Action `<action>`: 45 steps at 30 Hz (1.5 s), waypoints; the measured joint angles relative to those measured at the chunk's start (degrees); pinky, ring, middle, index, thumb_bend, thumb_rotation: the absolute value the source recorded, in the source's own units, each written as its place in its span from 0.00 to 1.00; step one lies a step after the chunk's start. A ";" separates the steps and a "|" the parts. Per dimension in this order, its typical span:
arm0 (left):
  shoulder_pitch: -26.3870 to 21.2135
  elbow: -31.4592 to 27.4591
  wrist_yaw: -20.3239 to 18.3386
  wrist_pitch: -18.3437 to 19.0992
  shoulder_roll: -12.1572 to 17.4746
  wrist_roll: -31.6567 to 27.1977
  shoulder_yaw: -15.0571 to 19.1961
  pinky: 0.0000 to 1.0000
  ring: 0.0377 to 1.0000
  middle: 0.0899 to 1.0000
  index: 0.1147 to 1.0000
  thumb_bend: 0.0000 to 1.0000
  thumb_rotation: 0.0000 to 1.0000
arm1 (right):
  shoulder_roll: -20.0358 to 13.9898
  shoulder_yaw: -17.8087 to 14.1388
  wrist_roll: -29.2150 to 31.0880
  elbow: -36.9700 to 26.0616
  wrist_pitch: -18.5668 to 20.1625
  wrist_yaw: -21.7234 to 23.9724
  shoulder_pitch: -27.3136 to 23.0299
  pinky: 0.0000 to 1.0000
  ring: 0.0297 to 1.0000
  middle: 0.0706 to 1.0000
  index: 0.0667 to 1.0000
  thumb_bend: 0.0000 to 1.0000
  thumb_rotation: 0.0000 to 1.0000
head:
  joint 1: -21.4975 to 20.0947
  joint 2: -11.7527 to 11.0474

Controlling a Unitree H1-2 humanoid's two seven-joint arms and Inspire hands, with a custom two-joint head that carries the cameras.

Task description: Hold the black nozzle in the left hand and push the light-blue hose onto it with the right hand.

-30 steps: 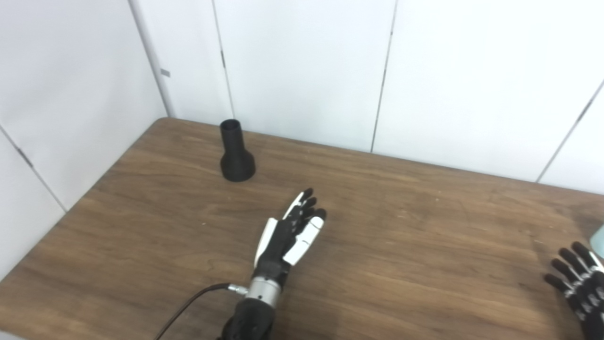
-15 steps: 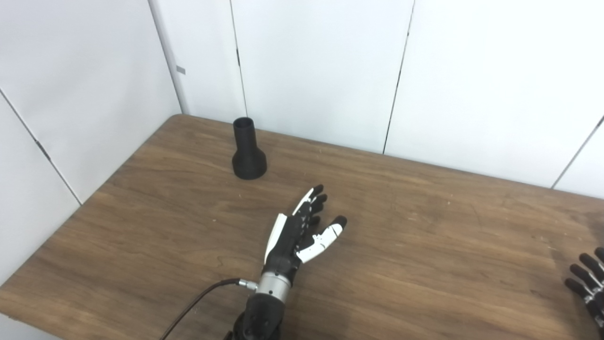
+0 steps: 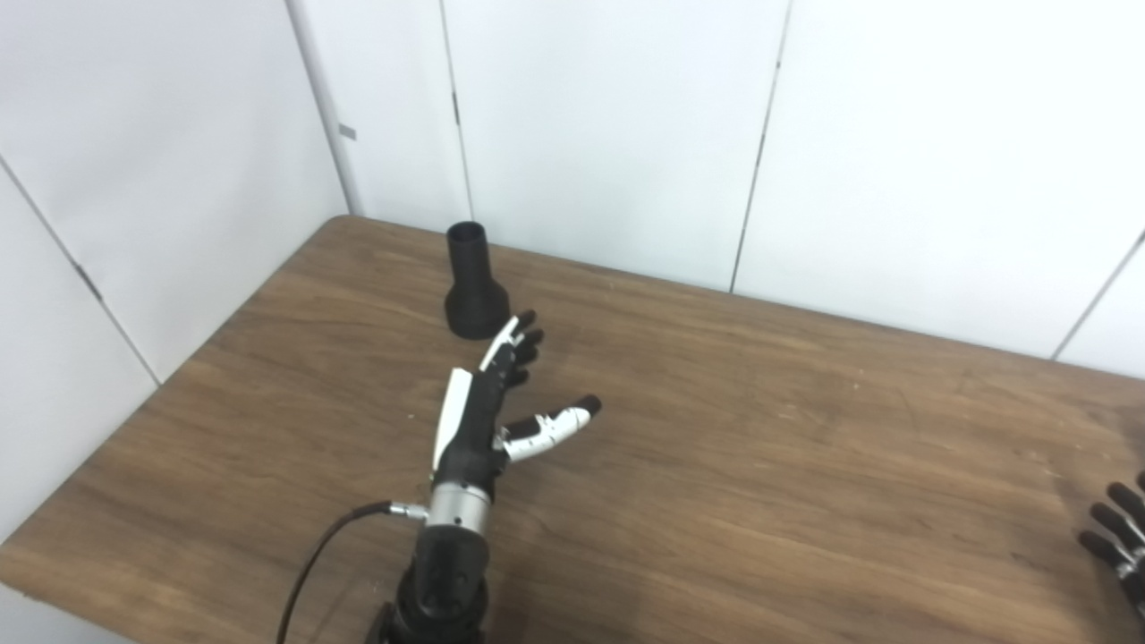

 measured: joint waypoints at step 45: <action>-18.47 33.04 -6.82 1.09 29.36 4.33 -2.69 0.85 0.90 0.88 0.87 0.84 0.38 | -0.78 0.98 -2.46 2.67 -2.15 -0.04 -1.79 0.76 0.85 0.86 0.91 0.56 1.00 | -2.02 0.44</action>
